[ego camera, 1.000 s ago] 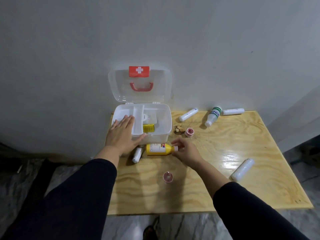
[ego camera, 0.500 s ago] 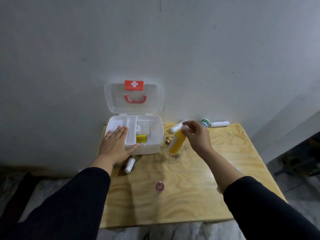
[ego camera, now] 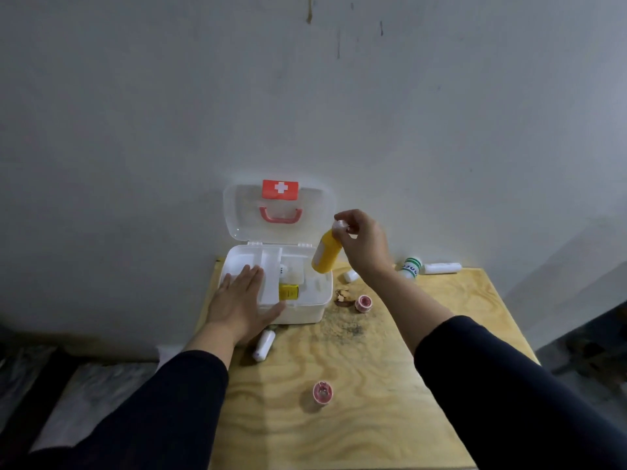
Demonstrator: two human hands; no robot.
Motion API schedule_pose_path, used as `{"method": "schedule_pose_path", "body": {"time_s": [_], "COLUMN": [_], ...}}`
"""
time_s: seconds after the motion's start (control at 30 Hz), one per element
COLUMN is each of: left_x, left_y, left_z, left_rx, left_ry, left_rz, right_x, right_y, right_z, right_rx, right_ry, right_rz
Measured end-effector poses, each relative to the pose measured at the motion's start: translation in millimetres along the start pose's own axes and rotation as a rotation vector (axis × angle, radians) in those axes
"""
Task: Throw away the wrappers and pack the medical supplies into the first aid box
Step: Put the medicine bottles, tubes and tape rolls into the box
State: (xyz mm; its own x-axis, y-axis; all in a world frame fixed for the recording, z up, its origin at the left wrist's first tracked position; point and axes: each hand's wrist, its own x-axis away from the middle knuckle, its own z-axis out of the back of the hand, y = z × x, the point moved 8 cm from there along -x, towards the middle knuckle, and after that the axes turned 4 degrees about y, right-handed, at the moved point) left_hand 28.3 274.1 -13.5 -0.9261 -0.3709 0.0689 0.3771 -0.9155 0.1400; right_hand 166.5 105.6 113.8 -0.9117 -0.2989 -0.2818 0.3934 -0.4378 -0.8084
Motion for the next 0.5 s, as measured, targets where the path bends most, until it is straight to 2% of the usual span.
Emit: {"method": "schedule_pose_path", "body": {"time_s": [0.3,0.5], "left_x": [1.0,3.0], "left_y": [0.8,1.7], "left_z": [3.3,5.7], "left_rx": [0.03,0.056], "left_ry": [0.019,0.022], "left_rz": [-0.015,-0.019], "right_x": [5.3,10.3], "right_y": [38.8,49.6], "right_z": [-64.0,-77.4], "right_rx": [0.14,0.221], "right_ry": [-0.138,-0.219], "right_rz": [-0.09,-0.1]}}
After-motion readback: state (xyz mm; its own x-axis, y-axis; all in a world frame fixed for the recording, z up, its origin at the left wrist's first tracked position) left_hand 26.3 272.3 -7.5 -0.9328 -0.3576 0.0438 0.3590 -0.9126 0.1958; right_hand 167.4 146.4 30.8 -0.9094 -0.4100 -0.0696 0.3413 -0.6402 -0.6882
